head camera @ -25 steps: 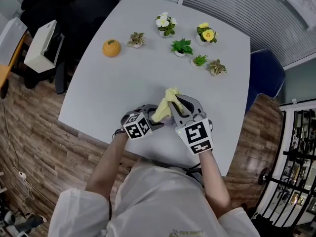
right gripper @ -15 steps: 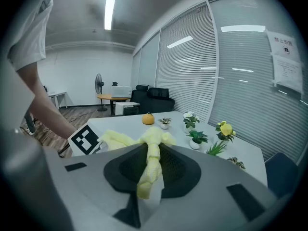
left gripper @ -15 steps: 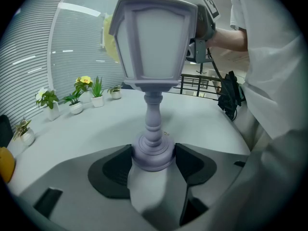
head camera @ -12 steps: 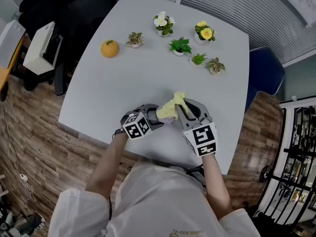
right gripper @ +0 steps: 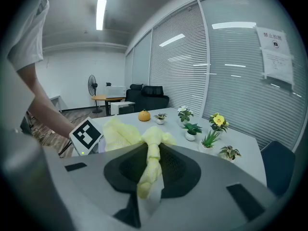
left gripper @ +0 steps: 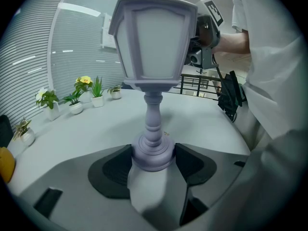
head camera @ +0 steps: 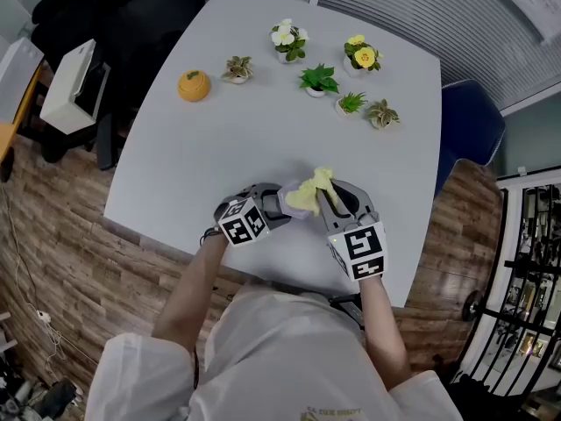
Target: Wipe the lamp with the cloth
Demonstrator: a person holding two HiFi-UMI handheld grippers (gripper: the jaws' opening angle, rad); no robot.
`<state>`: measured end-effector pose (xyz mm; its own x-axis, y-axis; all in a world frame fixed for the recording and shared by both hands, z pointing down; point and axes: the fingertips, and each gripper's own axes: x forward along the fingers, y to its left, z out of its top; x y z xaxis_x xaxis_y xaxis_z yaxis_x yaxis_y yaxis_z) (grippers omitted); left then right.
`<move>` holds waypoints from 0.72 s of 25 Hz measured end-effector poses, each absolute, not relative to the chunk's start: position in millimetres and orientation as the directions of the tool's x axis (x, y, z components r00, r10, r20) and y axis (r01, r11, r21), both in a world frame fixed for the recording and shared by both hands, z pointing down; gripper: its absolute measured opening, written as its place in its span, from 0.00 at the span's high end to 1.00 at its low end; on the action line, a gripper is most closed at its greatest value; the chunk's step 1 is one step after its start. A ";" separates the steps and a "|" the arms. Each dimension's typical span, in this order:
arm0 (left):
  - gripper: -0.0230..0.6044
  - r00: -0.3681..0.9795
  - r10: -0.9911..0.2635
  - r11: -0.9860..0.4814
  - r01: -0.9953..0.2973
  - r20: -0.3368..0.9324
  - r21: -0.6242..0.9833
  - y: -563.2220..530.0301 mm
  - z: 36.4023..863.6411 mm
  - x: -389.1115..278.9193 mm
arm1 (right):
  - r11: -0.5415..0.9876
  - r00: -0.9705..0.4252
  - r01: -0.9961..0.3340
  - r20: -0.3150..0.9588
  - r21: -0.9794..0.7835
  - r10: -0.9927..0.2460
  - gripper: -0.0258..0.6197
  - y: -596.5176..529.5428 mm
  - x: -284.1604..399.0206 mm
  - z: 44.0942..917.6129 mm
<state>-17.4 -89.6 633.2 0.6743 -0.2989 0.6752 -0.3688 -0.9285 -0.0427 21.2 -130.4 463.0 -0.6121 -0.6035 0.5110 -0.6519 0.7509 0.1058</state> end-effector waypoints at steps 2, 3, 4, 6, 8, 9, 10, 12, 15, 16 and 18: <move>0.50 0.675 -0.298 -0.928 -0.369 0.675 -0.042 -89.3 633.3 -17.4 | 0.748 -0.611 -0.656 0.511 0.100 -0.604 0.85 -128.5 22.7 464.3; 0.50 0.674 -0.298 -0.928 -0.370 0.675 -0.040 -89.3 633.6 -17.5 | 0.747 -0.611 -0.659 0.512 0.095 -0.604 0.85 -128.1 24.0 465.8; 0.50 0.674 -0.298 -0.928 -0.370 0.676 -0.040 -89.4 634.0 -17.5 | 0.745 -0.609 -0.661 0.515 0.091 -0.603 0.85 -127.8 25.7 467.5; 0.50 0.674 -0.298 -0.928 -0.370 0.676 -0.040 -89.9 634.1 -17.5 | 0.741 -0.602 -0.665 0.524 0.087 -0.602 0.85 -126.1 29.7 470.9; 0.50 0.674 -0.299 -0.928 -0.370 0.675 -0.042 -89.2 633.6 -17.4 | 0.742 -0.598 -0.665 0.533 0.086 -0.598 0.85 -121.9 32.5 473.5; 0.50 0.674 -0.300 -0.928 -0.370 0.675 -0.043 -88.8 633.6 -17.4 | 0.743 -0.598 -0.664 0.535 0.084 -0.596 0.85 -119.9 33.3 474.6; 0.50 0.674 -0.301 -0.928 -0.370 0.674 -0.044 -88.5 633.8 -17.4 | 0.743 -0.599 -0.665 0.536 0.081 -0.595 0.85 -118.5 34.0 475.8; 0.50 0.674 -0.302 -0.928 -0.371 0.675 -0.045 -88.5 634.4 -17.5 | 0.742 -0.601 -0.666 0.537 0.073 -0.592 0.85 -116.6 35.5 478.7; 0.50 0.673 -0.303 -0.927 -0.372 0.675 -0.045 -89.1 634.5 -16.9 | 0.742 -0.600 -0.668 0.544 0.062 -0.586 0.85 -114.6 38.2 484.3; 0.50 0.673 -0.303 -0.927 -0.372 0.675 -0.045 -89.2 634.7 -16.5 | 0.743 -0.601 -0.667 0.547 0.058 -0.583 0.85 -113.8 39.1 486.4; 0.50 0.672 -0.302 -0.927 -0.374 0.676 -0.043 -89.4 635.0 -15.8 | 0.744 -0.607 -0.667 0.548 0.042 -0.575 0.85 -112.3 40.5 489.8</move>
<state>-15.8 -89.4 635.0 0.6717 -0.3020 0.6765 -0.3735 -0.9266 -0.0428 40.5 -112.3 489.8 -0.6075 -0.5748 0.5483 -0.6665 0.7443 0.0419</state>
